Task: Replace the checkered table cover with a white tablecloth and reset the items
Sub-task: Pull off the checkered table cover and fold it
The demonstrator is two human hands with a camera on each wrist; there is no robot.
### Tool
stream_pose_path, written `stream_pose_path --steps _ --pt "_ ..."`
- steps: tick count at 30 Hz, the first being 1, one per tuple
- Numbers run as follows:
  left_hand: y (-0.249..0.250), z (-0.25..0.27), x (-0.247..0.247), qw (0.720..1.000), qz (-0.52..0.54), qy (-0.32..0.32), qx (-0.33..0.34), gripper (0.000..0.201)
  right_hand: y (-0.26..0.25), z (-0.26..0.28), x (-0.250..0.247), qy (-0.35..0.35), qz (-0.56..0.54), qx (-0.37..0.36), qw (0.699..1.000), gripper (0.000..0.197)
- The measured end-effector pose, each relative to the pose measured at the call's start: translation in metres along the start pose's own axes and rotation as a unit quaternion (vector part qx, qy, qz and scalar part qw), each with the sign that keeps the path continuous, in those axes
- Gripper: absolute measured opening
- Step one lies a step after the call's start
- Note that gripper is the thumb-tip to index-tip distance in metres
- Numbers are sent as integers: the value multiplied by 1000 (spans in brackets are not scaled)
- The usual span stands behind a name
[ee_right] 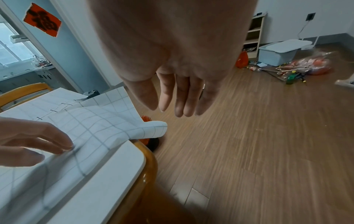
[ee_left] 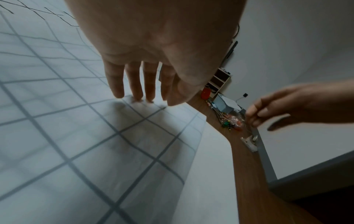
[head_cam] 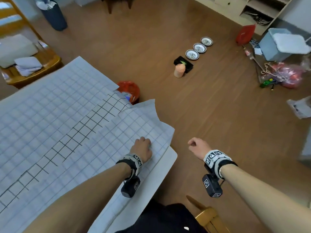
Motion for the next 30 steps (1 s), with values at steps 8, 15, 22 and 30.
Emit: stream_pose_path --steps 8,15,22,30 --pt "-4 -7 11 995 -52 85 -11 44 -12 -81 9 -58 -4 -30 998 23" --pt "-4 -9 23 992 2 96 -78 56 -39 -168 34 -167 -34 -45 984 52" --pt "16 -17 22 971 72 107 -202 60 -47 -199 55 -231 -26 -112 966 29" --pt "18 -19 11 969 51 90 -225 53 -74 -195 4 -128 -141 -218 957 15"
Point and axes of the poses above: each hand's wrist, its own z-axis away from the middle knuckle, its own x-axis out of the palm, y = z × x, the point moved 4 cm from there along -z, towards the middle knuckle, and after that the axes turned 1 degree about y, right-handed, at the moved point
